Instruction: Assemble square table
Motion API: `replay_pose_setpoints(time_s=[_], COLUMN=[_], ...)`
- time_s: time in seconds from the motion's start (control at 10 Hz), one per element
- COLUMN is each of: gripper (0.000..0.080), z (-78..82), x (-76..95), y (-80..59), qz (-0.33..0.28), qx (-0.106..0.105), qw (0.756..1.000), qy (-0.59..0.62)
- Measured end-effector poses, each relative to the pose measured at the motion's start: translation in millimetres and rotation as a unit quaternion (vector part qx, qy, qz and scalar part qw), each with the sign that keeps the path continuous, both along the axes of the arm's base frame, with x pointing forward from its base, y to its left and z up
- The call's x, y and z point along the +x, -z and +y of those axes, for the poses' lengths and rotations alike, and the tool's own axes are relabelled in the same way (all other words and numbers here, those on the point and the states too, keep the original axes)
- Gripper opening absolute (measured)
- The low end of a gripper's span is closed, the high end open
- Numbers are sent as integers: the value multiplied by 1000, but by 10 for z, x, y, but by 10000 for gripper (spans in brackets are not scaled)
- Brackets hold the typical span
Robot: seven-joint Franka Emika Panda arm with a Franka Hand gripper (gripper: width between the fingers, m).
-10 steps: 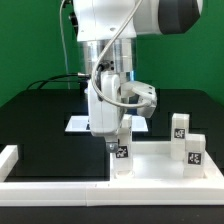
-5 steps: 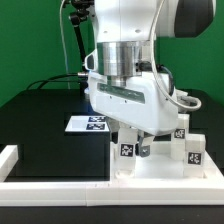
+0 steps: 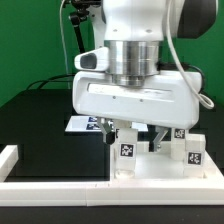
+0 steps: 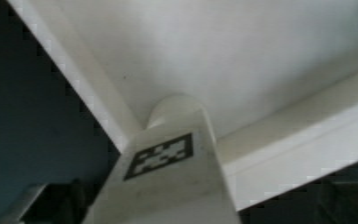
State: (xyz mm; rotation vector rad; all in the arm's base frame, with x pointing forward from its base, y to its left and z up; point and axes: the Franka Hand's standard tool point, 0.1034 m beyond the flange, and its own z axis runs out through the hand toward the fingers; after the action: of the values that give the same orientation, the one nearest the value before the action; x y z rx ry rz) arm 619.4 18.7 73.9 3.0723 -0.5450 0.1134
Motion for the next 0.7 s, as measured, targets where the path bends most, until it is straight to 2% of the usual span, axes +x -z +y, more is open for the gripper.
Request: replay_pose_setpoints(time_s=[0.1, 0.4, 0.5, 0.6, 0.7], gripper=[649, 645, 488, 284, 287], z=[-18, -25, -19, -21, -21], x=[-15, -14, -15, -16, -16], y=[14, 18, 20, 22, 22], qz=[3, 4, 2, 1, 1], qx=[-4, -5, -1, 3, 4], qw=[999, 999, 1000, 1000, 999], qy=[-46, -53, -23, 29, 41])
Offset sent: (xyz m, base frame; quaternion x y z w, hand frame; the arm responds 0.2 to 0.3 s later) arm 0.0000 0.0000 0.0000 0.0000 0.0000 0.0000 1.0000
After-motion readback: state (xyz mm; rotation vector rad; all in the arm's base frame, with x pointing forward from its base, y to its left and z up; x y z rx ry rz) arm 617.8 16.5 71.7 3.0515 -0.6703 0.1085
